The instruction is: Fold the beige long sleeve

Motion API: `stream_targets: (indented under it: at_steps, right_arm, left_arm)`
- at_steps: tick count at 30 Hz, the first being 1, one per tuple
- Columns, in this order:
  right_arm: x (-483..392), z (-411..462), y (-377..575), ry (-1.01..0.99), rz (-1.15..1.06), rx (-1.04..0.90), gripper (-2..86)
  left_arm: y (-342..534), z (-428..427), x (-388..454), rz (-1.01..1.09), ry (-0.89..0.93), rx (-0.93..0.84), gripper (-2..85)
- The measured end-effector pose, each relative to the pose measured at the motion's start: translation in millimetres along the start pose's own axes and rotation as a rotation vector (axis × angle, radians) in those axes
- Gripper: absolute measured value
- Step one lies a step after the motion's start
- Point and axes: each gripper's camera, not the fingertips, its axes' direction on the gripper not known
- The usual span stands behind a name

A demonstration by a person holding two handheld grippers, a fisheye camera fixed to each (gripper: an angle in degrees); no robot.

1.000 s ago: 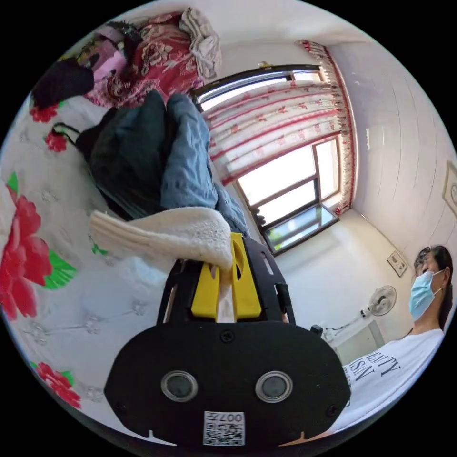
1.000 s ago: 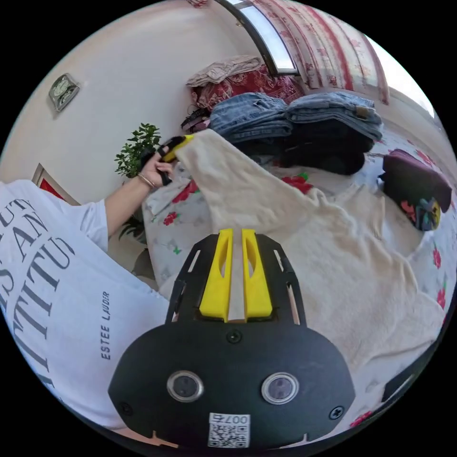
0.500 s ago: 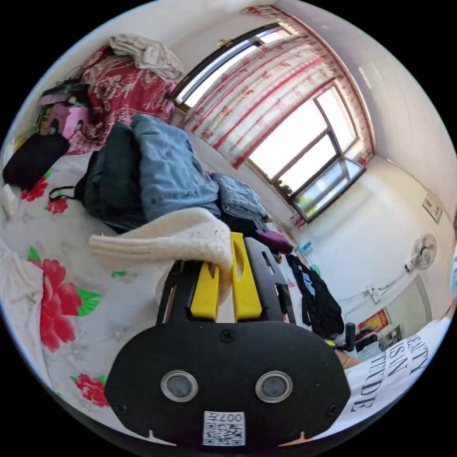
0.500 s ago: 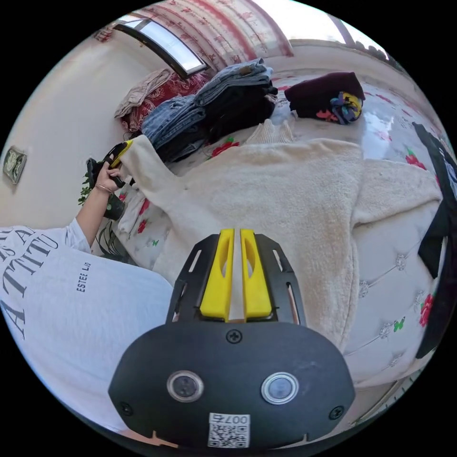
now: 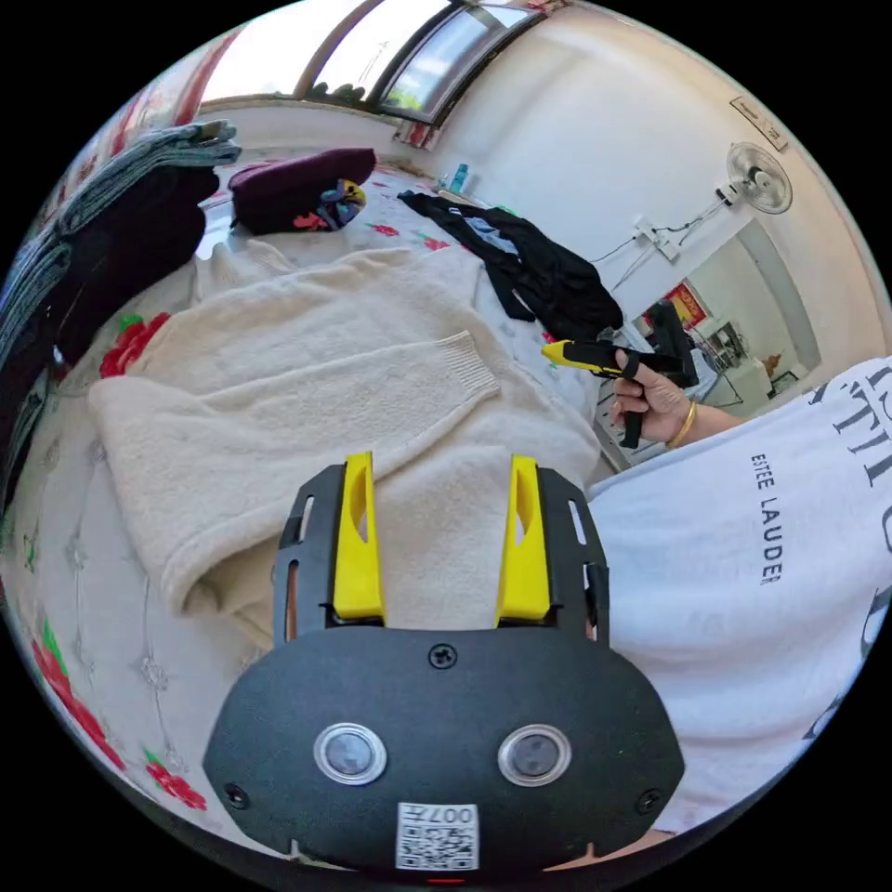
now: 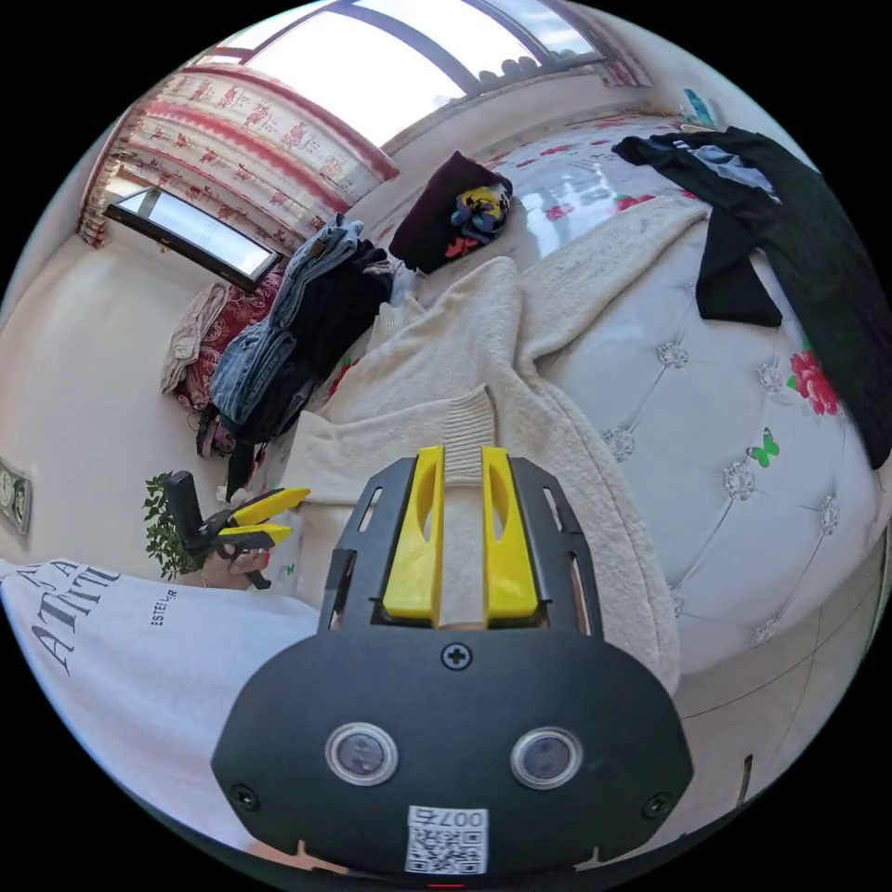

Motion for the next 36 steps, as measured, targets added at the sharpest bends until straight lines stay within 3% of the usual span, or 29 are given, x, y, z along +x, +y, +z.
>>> stream_targets:
  at_steps: [5, 10, 12, 15, 18, 23, 28, 33, 36]
  right_arm:
    - [-28.1, 36.5, -39.3, 0.026, -0.15, -0.082, 3.8]
    - [-37.3, 96.2, -49.8, 0.192, -0.3, -0.338, 3.0]
    - [-36.8, 85.0, -47.2, 0.185, -0.359, -0.252, 2.5]
    - [-25.5, 56.3, -68.3, 0.147, -0.29, -0.216, 3.2]
    - [11.7, -3.7, -105.9, 0.098, -0.188, 0.027, 4.6]
    - [136.7, -57.7, -201.7, 0.107, 0.135, 0.186, 6.7]
    - [205.6, -56.1, -267.0, 0.11, 0.262, 0.217, 8.2]
    - [221.9, -34.8, -303.6, 0.112, 0.262, 0.261, 8.4]
    - [240.1, -32.7, -309.3, -0.029, 0.377, 0.289, 7.3]
  left_arm:
    - [23.2, -32.4, -56.8, -0.194, -0.135, 0.103, 15.4]
    - [23.0, 5.6, -94.1, -0.376, -0.267, -0.001, 12.1]
    - [28.7, 23.3, -93.6, -0.338, -0.395, 0.019, 9.7]
    - [20.3, 18.5, -97.3, -0.384, -0.38, -0.002, 8.6]
    - [28.6, -2.0, -103.6, -0.479, -0.35, 0.068, 7.7]
    - [58.6, -35.1, -110.9, -0.684, -0.281, 0.182, 7.8]
    - [82.2, -53.9, -103.8, -0.823, -0.313, 0.182, 7.7]
    - [98.9, -59.4, -98.2, -0.944, -0.335, 0.146, 7.6]
    - [104.1, -61.8, -99.1, -0.991, -0.311, 0.178, 7.7]
